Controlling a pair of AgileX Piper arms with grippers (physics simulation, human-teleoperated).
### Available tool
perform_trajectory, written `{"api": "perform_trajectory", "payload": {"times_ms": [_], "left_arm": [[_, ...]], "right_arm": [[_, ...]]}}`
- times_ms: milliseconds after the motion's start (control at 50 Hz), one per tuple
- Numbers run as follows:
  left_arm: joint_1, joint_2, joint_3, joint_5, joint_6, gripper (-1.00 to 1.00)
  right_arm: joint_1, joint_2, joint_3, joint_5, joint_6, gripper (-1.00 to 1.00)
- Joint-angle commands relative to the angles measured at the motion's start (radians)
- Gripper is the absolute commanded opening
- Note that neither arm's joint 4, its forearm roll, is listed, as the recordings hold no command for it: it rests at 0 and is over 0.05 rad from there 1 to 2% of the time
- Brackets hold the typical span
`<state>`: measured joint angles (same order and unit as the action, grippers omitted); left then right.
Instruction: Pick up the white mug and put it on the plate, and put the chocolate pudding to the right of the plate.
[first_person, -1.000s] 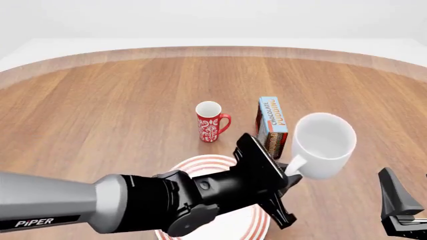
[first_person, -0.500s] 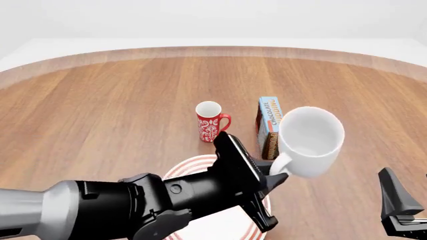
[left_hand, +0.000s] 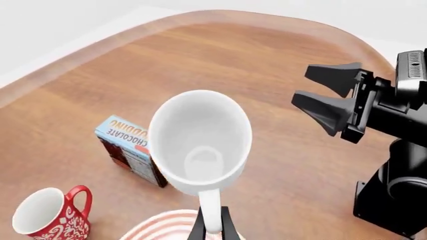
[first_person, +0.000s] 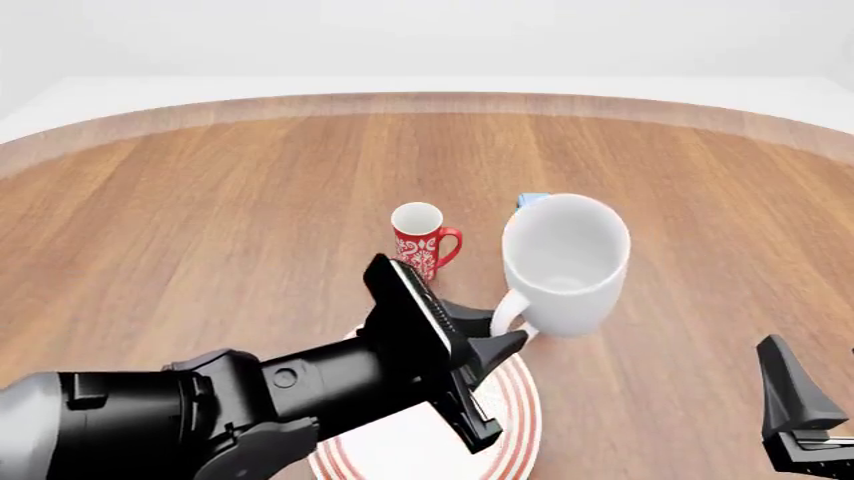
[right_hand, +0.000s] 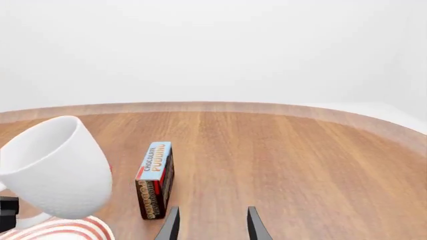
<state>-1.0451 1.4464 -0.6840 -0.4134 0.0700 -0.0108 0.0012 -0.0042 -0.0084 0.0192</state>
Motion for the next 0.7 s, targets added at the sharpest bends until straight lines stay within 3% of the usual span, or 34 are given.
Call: {"api": "perform_trajectory", "payload": {"times_ms": [20,700], "left_arm": [[0.026,-0.055,0.052,-0.011,-0.001,-1.0],[0.123,-0.207,0.221,-0.045,-0.031,-1.0]], "right_arm": [[-0.001,0.0,0.0,0.0,0.0,1.0],[0.0,0.0,-0.002,0.001,-0.001,1.0]]}}
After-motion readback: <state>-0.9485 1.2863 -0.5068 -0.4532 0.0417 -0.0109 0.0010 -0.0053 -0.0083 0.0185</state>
